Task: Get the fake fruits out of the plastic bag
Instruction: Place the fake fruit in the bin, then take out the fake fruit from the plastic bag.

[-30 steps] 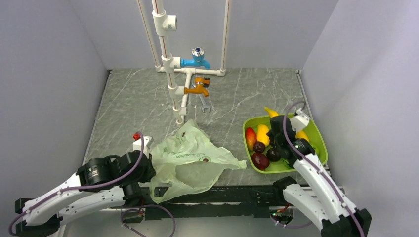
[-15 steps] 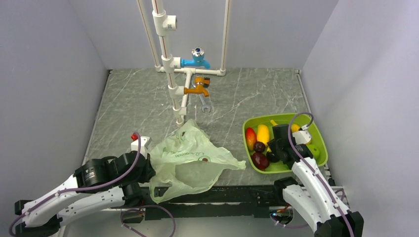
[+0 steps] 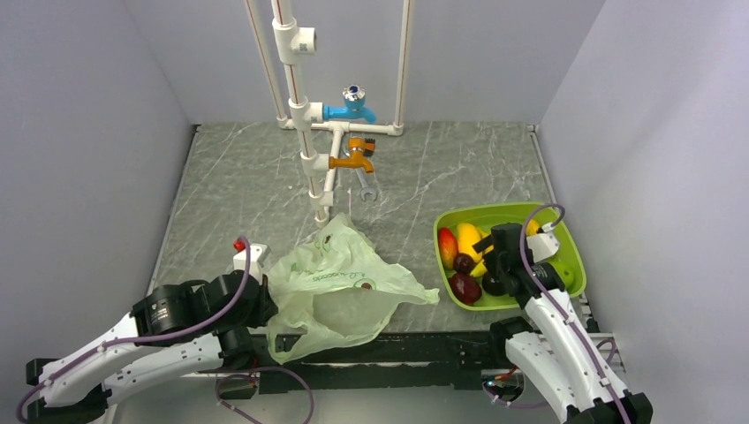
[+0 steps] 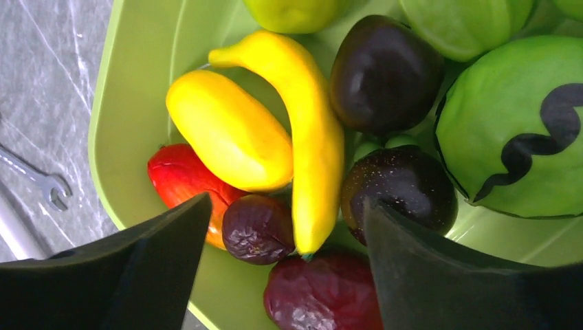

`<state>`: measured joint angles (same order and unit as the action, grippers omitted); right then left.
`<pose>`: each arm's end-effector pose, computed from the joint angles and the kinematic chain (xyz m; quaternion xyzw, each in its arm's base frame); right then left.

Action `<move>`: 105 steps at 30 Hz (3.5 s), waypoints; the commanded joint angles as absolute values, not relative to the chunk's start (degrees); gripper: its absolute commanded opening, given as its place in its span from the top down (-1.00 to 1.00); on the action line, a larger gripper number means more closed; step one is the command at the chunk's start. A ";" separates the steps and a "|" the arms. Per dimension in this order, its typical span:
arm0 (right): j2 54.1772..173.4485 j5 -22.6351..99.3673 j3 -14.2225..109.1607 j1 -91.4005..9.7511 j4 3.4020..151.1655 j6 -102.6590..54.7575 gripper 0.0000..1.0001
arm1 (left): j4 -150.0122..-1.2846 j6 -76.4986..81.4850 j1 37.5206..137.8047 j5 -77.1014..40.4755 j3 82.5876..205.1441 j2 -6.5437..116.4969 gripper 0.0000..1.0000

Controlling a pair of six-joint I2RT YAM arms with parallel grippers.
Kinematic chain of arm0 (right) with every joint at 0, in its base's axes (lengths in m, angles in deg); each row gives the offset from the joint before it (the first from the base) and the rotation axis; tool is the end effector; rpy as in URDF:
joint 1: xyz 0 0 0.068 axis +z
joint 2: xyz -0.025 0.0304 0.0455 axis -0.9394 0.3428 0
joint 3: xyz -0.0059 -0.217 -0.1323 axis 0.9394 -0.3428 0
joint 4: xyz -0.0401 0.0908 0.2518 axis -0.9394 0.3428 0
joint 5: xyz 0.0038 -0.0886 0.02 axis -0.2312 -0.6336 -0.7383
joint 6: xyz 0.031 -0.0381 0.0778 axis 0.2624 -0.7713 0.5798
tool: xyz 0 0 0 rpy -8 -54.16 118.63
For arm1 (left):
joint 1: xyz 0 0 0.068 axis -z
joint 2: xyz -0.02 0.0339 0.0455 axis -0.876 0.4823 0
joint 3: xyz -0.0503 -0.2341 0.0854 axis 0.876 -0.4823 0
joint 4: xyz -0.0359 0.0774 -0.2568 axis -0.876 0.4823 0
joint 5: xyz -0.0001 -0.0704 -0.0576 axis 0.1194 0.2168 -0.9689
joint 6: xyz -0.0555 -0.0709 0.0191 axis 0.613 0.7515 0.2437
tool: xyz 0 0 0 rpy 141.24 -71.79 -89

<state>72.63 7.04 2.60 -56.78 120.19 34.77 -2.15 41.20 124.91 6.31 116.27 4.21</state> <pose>0.1869 0.0096 0.1703 0.4681 0.8030 0.0484 0.3657 0.0705 -0.0904 0.2388 0.0629 0.9334 -0.2009 0.2905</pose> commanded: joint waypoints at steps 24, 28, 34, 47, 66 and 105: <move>67.71 71.37 5.64 -54.86 59.40 13.75 -0.99 | -2.90 40.67 125.15 5.84 116.26 5.22 1.00; 69.34 67.39 9.44 -39.62 63.33 4.19 -0.99 | -2.87 40.46 125.17 5.68 116.31 5.93 1.00; 79.41 49.02 16.09 -9.11 71.52 -12.19 -0.95 | -2.63 40.89 125.15 6.06 116.38 6.42 1.00; 111.85 -19.62 21.83 27.67 71.23 -46.68 -0.25 | -2.35 41.19 125.15 6.30 116.36 5.42 1.00; 126.05 2.69 13.81 8.26 47.99 -56.68 -0.63 | -2.64 41.04 125.15 5.72 117.96 6.96 1.00; 142.09 11.94 20.97 -4.73 43.97 -34.49 -0.03 | -0.50 39.60 125.15 6.46 118.79 14.19 1.00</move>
<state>144.52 7.74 23.19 -4.52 37.93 -40.48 -1.62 40.10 124.91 6.40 119.90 14.20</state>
